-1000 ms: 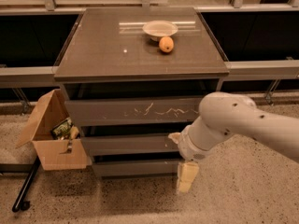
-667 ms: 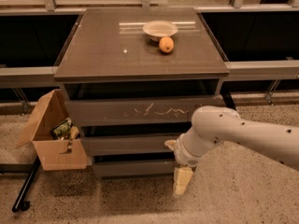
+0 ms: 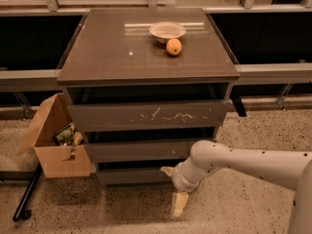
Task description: Open bottom drawer
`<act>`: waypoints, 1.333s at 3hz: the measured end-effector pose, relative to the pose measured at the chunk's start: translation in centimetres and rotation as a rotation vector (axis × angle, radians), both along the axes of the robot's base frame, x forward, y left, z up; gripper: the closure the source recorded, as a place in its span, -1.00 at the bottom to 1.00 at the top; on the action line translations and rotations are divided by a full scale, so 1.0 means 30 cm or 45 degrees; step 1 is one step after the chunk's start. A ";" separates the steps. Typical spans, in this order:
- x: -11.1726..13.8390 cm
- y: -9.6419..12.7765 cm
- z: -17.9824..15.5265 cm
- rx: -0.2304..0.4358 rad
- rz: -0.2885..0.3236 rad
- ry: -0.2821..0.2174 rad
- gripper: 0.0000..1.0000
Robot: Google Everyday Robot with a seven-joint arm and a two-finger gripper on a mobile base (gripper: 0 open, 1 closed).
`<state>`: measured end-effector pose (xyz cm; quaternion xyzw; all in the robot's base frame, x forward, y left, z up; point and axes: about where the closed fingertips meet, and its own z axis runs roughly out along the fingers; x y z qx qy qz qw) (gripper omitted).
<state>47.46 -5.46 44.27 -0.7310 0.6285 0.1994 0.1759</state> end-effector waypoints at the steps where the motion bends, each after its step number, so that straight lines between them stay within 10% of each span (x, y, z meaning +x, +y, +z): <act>1: 0.003 -0.003 -0.027 0.005 -0.007 0.011 -1.00; 4: 0.162 -0.197 -0.661 0.015 -0.044 0.039 -1.00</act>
Offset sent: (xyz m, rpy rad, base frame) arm 0.0456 -0.0501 -0.1712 -0.0555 -0.0240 -0.0176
